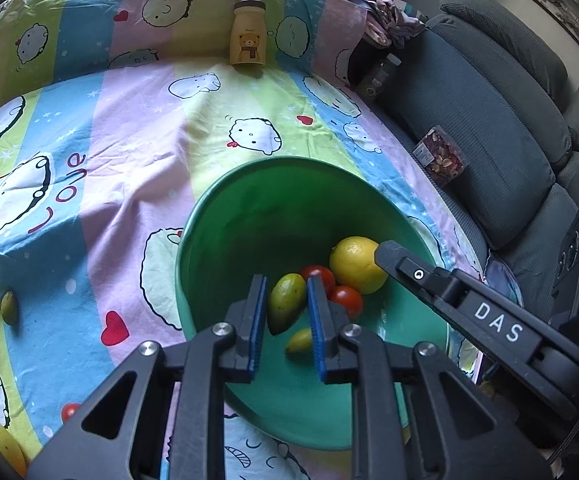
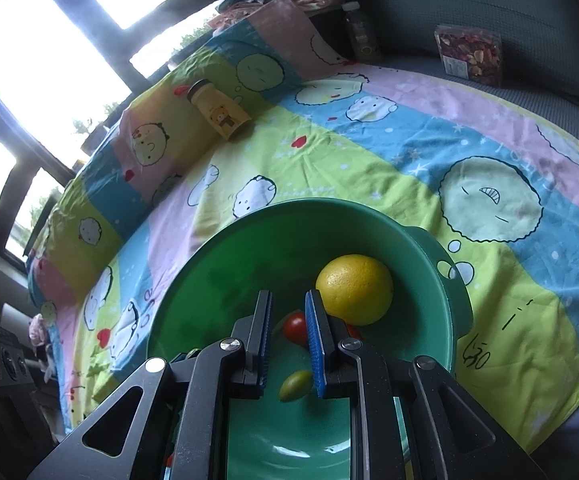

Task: Organize fruits
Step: 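Open both tools to drop the olives into the green bowl, then move both tools back over the remaining green olives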

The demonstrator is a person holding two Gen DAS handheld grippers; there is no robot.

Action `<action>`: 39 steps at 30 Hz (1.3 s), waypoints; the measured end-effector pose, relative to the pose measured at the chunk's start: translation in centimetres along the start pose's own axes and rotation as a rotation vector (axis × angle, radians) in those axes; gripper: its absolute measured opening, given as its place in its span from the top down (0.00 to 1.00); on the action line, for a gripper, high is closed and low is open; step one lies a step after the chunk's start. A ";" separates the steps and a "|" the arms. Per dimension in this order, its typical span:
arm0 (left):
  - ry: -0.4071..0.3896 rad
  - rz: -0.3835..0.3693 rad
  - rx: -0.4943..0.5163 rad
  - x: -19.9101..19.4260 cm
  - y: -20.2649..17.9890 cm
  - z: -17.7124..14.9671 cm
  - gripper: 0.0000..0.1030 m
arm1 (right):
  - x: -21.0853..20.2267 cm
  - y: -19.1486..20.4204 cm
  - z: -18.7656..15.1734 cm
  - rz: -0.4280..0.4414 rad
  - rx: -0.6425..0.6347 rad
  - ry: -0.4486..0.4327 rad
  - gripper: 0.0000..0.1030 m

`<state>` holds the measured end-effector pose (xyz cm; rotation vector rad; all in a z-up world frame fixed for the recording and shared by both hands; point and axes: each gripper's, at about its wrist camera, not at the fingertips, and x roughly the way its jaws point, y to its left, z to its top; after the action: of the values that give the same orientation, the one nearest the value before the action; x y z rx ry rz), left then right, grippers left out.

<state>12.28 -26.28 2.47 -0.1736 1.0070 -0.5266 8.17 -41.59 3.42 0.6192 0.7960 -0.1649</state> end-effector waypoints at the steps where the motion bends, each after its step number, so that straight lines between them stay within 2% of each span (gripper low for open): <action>1: 0.001 -0.002 0.001 0.0 0.0 0.0 0.81 | 0.0 0.0 0.0 0.007 0.000 -0.002 0.81; 4: -0.008 -0.004 0.001 -0.6 0.1 0.0 0.77 | -0.3 0.0 0.1 0.032 0.010 -0.011 0.81; 7: -0.046 -0.017 0.005 -2.1 0.2 -0.2 0.58 | -0.4 0.5 0.1 0.036 -0.001 -0.016 0.79; 8: -0.066 -0.016 0.007 -2.7 0.3 -0.2 0.49 | -0.4 0.7 0.0 0.039 -0.005 -0.019 0.74; 12: -0.122 0.022 0.001 -5.4 1.3 -0.3 0.41 | -0.9 1.5 -0.1 0.077 -0.017 -0.042 0.54; 16: -0.172 0.055 -0.065 -8.6 4.2 -0.9 0.38 | -1.5 3.1 -0.4 0.106 -0.062 -0.068 0.49; 20: -0.221 0.192 -0.129 -11.7 8.0 -1.9 0.37 | -1.5 5.2 -1.0 0.143 -0.114 -0.067 0.48; 23: -0.227 0.300 -0.184 -13.4 11.4 -3.0 0.36 | -1.2 7.1 -1.7 0.165 -0.169 -0.054 0.48; 25: -0.229 0.341 -0.237 -14.2 13.8 -4.0 0.36 | -1.0 8.6 -2.3 0.176 -0.210 -0.048 0.48; 32: -0.222 0.376 -0.382 -15.3 19.8 -6.2 0.38 | 1.5 13.4 -4.9 0.259 -0.341 0.037 0.48; 35: -0.213 0.381 -0.405 -14.7 20.8 -6.3 0.38 | 3.2 15.3 -6.1 0.255 -0.395 0.081 0.48; 39: -0.149 0.372 -0.405 -12.7 21.6 -6.4 0.41 | 6.1 17.5 -7.9 0.266 -0.455 0.171 0.48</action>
<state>8.92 -0.72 0.62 -0.3711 0.9623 0.0333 13.87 -22.28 2.84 0.3035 0.8712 0.3105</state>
